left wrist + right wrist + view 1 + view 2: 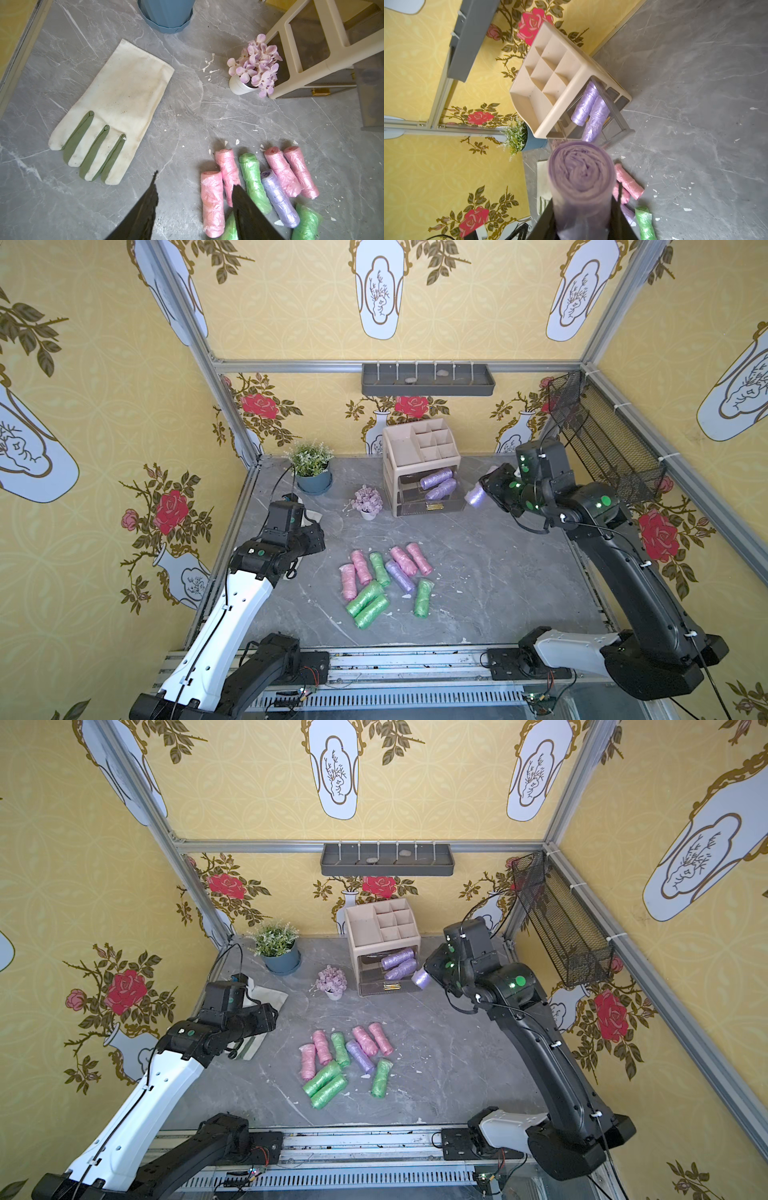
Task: Sort the rolls of trash bags by color and place them into the drawer
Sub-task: Pick up the roll of trash bags from the center of the board, then place the roll of trash bags in the drawer.
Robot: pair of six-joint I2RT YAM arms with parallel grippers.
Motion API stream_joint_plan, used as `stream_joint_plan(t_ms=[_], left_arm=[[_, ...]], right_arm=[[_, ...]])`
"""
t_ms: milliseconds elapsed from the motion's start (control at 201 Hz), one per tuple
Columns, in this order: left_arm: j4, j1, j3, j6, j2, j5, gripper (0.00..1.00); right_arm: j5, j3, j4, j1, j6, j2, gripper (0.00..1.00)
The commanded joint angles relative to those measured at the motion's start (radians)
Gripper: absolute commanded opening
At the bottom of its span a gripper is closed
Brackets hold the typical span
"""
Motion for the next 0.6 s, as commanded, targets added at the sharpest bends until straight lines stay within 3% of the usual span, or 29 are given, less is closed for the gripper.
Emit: stream_joint_plan(t_ms=[0, 149, 309, 592], left_arm=[[0.020, 0.002, -0.007, 0.009, 0.001, -0.012, 0.59], [0.020, 0.003, -0.013, 0.013, 0.007, -0.009, 0.59], [0.019, 0.002, -0.029, 0.008, 0.003, -0.015, 0.59], [0.022, 0.002, -0.029, 0.008, 0.016, -0.004, 0.59]], right_arm=[[0.008, 0.048, 0.051, -0.011, 0.038, 0.047, 0.33], [-0.006, 0.087, 0.102, -0.015, 0.131, 0.126, 0.29], [0.054, 0.111, 0.096, 0.011, 0.264, 0.205, 0.32], [0.186, 0.308, -0.077, 0.074, 0.410, 0.392, 0.31]])
